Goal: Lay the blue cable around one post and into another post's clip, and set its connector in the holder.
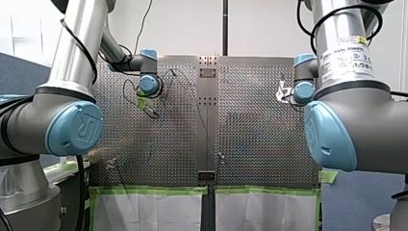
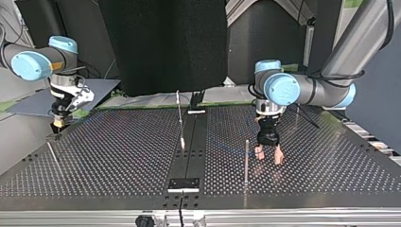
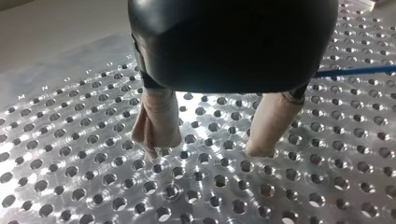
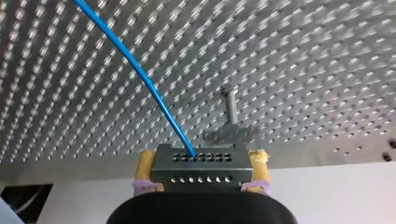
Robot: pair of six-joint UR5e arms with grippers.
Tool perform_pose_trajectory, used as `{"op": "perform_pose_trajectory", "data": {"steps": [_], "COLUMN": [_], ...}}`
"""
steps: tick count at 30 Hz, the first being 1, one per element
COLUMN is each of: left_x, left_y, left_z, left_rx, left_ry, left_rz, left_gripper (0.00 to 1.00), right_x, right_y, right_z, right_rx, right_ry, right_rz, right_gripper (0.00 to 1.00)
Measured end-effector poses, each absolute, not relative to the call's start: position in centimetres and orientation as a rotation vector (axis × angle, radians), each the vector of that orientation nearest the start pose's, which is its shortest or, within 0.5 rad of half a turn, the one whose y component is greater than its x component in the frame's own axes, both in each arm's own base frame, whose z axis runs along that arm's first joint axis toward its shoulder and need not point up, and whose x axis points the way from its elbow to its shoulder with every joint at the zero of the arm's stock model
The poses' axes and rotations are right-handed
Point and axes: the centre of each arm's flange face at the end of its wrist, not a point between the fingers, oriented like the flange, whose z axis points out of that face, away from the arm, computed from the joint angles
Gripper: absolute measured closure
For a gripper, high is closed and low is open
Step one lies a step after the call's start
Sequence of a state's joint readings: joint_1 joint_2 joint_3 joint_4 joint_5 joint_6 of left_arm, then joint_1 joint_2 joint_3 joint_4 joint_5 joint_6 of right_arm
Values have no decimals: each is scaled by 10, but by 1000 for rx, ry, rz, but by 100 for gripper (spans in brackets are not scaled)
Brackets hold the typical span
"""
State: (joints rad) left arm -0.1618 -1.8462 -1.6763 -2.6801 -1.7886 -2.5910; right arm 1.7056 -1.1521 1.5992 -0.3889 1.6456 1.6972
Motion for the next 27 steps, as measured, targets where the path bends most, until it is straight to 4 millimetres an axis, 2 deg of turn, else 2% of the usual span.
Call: {"op": "perform_pose_trajectory", "data": {"steps": [4,11,27], "left_x": [558,557,556], "left_y": [-206,-210,-214], "left_z": [334,334,334], "left_rx": [-799,-793,-781], "left_ry": [1322,1327,1337], "left_rz": [-791,-799,-812], "left_gripper": [0,0,0], "right_x": [198,178,112], "right_y": [-603,-616,-634], "right_z": [273,278,279], "right_rx": [1235,1220,1242], "right_ry": [-1296,-1218,-1184], "right_rz": [1281,1271,1247], "right_gripper": [100,100,100]}}
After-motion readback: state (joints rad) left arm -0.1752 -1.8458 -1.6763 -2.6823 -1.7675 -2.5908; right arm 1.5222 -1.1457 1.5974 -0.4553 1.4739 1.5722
